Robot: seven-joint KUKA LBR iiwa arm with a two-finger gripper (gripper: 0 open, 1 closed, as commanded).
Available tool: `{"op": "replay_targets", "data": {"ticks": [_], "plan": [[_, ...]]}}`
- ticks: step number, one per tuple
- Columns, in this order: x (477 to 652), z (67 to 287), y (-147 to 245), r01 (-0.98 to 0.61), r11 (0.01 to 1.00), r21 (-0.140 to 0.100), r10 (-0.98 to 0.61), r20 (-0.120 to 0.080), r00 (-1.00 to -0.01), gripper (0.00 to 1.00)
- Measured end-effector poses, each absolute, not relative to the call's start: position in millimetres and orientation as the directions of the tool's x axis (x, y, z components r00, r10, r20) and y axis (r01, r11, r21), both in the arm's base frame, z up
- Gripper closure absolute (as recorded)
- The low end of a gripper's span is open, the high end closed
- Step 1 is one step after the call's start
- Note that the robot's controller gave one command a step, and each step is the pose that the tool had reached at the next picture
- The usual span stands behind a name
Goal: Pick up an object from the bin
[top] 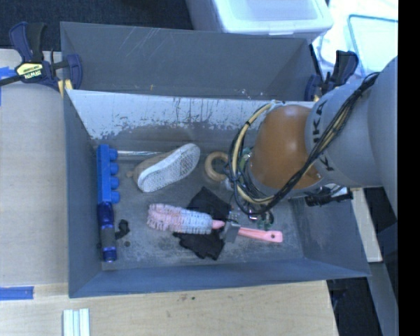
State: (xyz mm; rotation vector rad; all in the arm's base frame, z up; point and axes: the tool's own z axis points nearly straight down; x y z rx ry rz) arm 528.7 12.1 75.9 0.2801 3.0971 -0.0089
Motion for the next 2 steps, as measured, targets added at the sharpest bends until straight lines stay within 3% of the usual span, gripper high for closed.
{"op": "replay_targets", "data": {"ticks": [1, 2], "plan": [[529.5, 72.1, 16.7, -0.092, 0.996, -0.013, -0.092, -0.037, -0.995, 1.00], [529.5, 72.1, 16.7, -0.092, 0.996, -0.013, -0.092, -0.037, -0.995, 1.00]]}}
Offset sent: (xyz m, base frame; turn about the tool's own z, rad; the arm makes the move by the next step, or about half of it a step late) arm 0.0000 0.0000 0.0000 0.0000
